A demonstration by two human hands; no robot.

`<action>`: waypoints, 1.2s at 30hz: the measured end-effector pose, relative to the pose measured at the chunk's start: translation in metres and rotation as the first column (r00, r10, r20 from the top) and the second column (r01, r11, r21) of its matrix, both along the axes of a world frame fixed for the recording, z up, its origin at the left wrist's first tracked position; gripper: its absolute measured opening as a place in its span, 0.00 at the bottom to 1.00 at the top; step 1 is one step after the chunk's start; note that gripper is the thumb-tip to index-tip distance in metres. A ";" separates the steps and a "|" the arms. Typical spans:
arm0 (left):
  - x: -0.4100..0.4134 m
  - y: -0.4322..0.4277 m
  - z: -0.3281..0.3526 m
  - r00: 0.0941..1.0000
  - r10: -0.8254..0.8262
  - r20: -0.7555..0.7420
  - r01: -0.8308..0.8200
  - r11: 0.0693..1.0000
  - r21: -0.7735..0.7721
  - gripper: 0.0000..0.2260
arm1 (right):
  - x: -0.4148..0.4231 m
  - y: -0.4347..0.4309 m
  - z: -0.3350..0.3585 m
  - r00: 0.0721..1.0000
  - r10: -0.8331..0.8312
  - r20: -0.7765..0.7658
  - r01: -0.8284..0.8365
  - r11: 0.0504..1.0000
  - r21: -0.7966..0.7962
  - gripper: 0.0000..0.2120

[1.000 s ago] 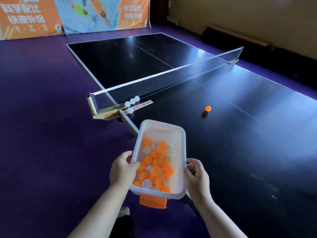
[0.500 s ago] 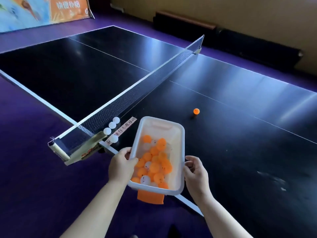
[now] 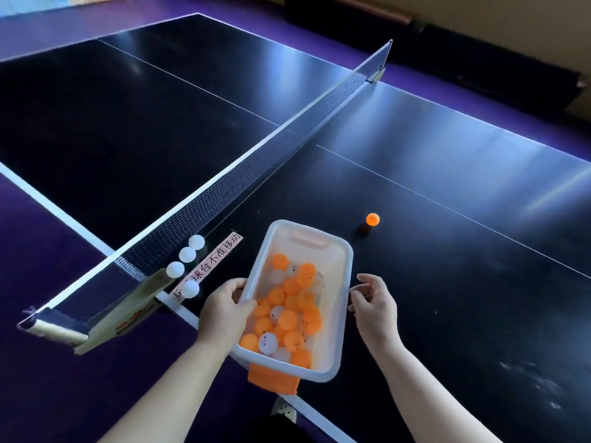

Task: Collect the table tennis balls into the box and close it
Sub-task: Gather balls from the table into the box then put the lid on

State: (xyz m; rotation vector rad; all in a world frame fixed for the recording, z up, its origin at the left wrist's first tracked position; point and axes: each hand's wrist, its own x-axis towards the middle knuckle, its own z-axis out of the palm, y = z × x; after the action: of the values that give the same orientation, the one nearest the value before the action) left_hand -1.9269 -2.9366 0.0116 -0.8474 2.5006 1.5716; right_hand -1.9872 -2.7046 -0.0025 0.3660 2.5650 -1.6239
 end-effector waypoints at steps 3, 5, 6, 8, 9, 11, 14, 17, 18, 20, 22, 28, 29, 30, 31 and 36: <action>-0.034 0.003 -0.002 1.000 -0.023 -0.003 0.023 1.000 -0.016 0.12 | -0.054 0.008 -0.008 1.000 0.000 -0.020 0.001 0.998 0.058 0.12; -0.053 0.007 -0.005 0.999 -0.032 0.000 0.032 0.999 -0.006 0.13 | -0.092 0.015 -0.015 1.000 0.005 -0.025 -0.002 0.991 0.136 0.12; -0.061 0.008 -0.007 0.999 -0.038 0.005 0.038 0.999 -0.004 0.13 | -0.110 0.019 -0.019 1.000 0.019 -0.013 -0.016 0.981 0.192 0.13; -0.074 0.010 -0.012 0.998 -0.050 0.027 0.050 0.999 -0.002 0.14 | -0.144 0.023 -0.030 0.997 0.059 0.042 -0.070 0.944 0.324 0.15; -0.079 0.010 -0.016 0.998 -0.055 0.038 0.055 0.998 -0.004 0.14 | -0.160 0.024 -0.035 0.994 0.085 0.072 -0.106 0.915 0.390 0.16; -0.085 0.007 -0.023 0.997 -0.049 0.051 0.050 0.999 -0.005 0.13 | -0.187 0.025 -0.045 0.986 0.123 0.113 -0.164 0.848 0.505 0.17; -0.089 0.004 -0.030 0.997 -0.043 0.063 0.043 0.999 0.004 0.13 | -0.222 0.026 -0.055 0.983 0.142 0.115 -0.183 0.740 0.647 0.20; -0.092 0.005 -0.035 0.997 -0.036 0.068 0.038 0.999 -0.020 0.12 | -0.250 0.028 -0.062 0.964 0.208 0.164 -0.258 0.589 0.766 0.24; -0.093 0.005 -0.037 0.997 -0.033 0.073 0.035 0.999 -0.027 0.12 | -0.256 0.028 -0.065 0.948 0.231 0.217 -0.310 0.533 0.787 0.25; -0.094 0.003 -0.040 0.996 -0.035 0.085 0.036 0.999 -0.021 0.12 | -0.264 0.029 -0.072 0.903 0.275 0.330 -0.421 0.417 0.806 0.28; -0.094 0.001 -0.043 0.995 -0.043 0.085 0.045 0.999 -0.019 0.12 | -0.267 0.033 -0.077 0.866 0.292 0.407 -0.494 0.369 0.787 0.26; -0.090 -0.002 -0.045 0.996 -0.058 0.066 0.057 0.998 0.021 0.14 | -0.250 0.046 -0.071 0.881 0.214 0.421 -0.466 0.542 0.700 0.27; -0.090 -0.002 -0.044 0.996 -0.063 0.058 0.061 0.998 0.033 0.14 | -0.244 0.044 -0.066 0.893 0.213 0.397 -0.441 0.590 0.677 0.26; -0.091 -0.003 -0.043 0.996 -0.068 0.053 0.065 0.997 0.047 0.14 | -0.238 0.041 -0.059 0.912 0.214 0.349 -0.400 0.642 0.654 0.25; -0.090 -0.004 -0.042 0.996 -0.073 0.051 0.070 0.996 0.063 0.14 | -0.230 0.036 -0.051 0.938 0.214 0.271 -0.341 0.696 0.632 0.23; -0.090 -0.014 -0.039 0.994 -0.104 0.037 0.099 0.988 0.121 0.15 | -0.174 -0.010 0.007 0.971 0.076 -0.228 0.017 0.926 0.378 0.18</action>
State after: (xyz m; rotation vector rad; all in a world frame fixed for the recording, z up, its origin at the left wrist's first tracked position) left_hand -2.0169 -2.9511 -0.0274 -0.7186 2.3533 1.6318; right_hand -2.1608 -2.7141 0.0044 0.1583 3.0534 -1.2188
